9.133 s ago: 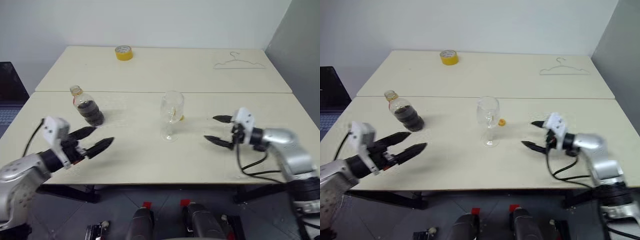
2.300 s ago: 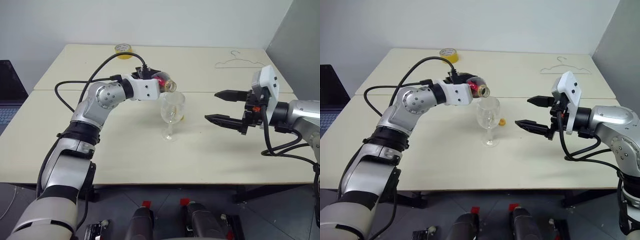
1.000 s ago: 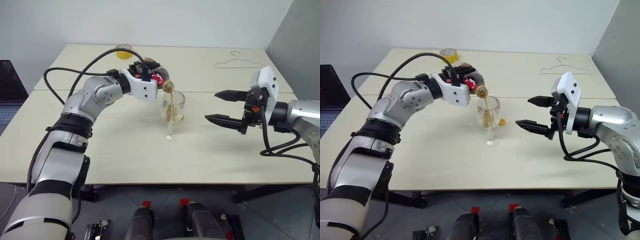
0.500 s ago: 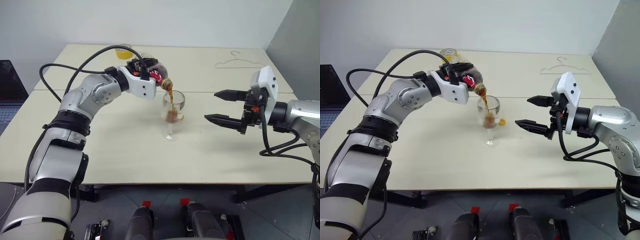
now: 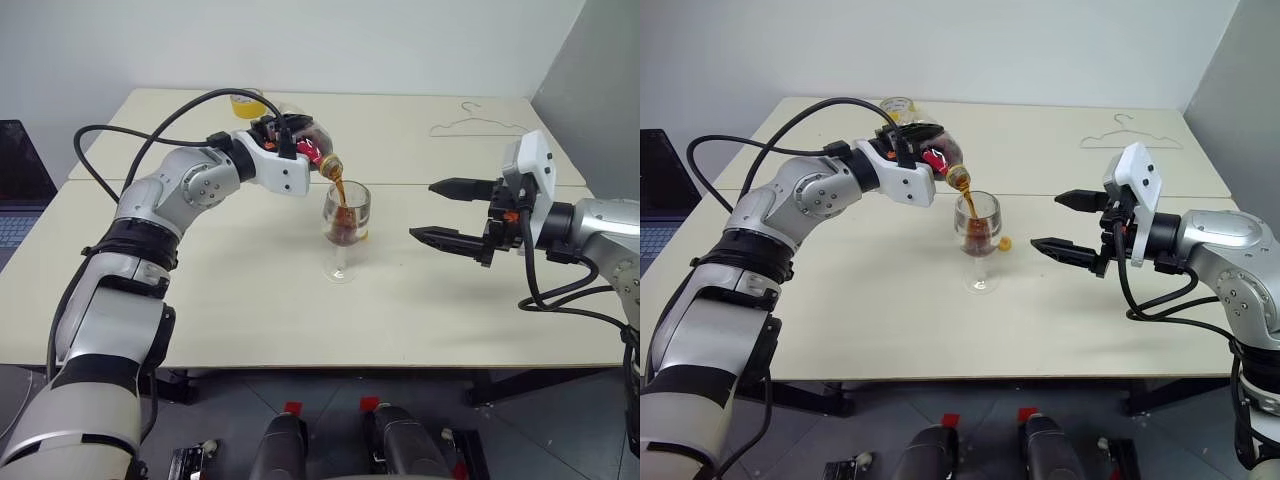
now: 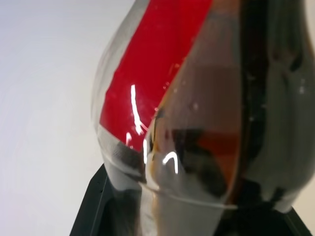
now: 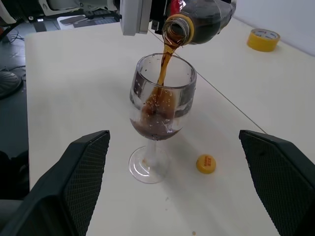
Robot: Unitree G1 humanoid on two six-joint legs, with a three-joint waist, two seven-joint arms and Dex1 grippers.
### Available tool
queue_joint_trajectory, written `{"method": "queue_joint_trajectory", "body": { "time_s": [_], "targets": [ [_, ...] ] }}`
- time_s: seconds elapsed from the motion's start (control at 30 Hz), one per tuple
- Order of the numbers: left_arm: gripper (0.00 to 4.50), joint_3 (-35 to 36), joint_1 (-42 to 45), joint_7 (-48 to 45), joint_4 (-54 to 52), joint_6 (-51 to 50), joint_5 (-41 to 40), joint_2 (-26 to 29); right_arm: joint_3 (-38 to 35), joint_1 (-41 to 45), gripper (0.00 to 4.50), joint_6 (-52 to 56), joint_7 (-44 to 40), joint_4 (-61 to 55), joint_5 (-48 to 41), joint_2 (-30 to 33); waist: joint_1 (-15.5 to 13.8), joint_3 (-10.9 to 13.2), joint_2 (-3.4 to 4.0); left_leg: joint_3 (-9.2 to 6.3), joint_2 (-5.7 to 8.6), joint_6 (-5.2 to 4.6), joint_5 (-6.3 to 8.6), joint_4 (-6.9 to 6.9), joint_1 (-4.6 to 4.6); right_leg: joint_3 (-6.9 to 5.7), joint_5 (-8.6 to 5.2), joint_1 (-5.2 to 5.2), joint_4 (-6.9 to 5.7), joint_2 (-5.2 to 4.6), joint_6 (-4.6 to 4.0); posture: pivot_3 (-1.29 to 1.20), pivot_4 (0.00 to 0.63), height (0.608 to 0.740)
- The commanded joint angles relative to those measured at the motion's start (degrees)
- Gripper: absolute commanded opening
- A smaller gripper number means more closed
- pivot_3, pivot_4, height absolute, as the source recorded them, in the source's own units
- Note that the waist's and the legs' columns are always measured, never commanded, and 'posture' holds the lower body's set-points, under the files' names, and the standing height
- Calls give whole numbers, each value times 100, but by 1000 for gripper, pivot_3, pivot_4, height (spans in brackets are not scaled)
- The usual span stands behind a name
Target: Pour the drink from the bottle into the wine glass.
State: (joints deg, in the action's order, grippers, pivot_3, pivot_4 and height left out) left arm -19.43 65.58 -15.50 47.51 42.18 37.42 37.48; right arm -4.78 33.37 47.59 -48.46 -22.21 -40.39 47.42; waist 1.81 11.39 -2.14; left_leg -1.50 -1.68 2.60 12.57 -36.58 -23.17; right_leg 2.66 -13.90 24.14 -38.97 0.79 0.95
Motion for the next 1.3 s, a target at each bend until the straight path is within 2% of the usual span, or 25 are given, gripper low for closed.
{"method": "queue_joint_trajectory", "body": {
  "time_s": [0.03,0.5,0.67,0.8,1.03,1.17,1.3],
  "targets": [
    [1774,135,156,85,-159,-13,-151,92,-44,175,4500,-127,-34,-59,29,-3,0,0,0,0,0,0,0,-3,-1,0,0,0,-1,0,0,0,150,740],
    [1774,922,-231,-1177,-434,-1158,-2172,-521,46,255,4500,-161,-179,46,116,-17,-2,0,0,-3,1,0,0,-40,-21,1,16,1,0,-1,25,0,150,740],
    [1774,1637,-519,-1687,-1073,-2484,-3467,-912,150,323,4500,-247,-285,158,160,-52,1,0,0,-3,1,0,0,-40,-25,1,16,2,2,-1,25,0,150,740],
    [1774,2352,-1149,-1646,-2033,-3981,-4415,-992,357,519,4500,-325,-476,327,204,-149,65,0,0,-1,-2,-1,0,-40,-19,5,16,1,-2,1,25,0,150,740],
    [1774,3341,-2569,-1009,-3610,-6099,-5071,-731,576,898,4500,-462,-722,720,297,-318,115,0,0,-16,-6,0,0,-42,-13,-4,16,-3,-7,3,24,0,150,740],
    [1774,3838,-3184,-642,-4072,-6814,-5295,-672,572,1108,4500,-601,-963,1008,358,-313,86,0,0,-14,-1,0,0,-46,-17,-3,18,-4,-2,-2,28,0,150,740],
    [1774,4115,-3566,-314,-4234,-7094,-5368,-722,711,1368,4500,-681,-1089,1108,384,-480,40,0,0,-16,-2,0,0,-42,-17,-6,18,-4,1,-3,27,0,150,740]
  ]
}}
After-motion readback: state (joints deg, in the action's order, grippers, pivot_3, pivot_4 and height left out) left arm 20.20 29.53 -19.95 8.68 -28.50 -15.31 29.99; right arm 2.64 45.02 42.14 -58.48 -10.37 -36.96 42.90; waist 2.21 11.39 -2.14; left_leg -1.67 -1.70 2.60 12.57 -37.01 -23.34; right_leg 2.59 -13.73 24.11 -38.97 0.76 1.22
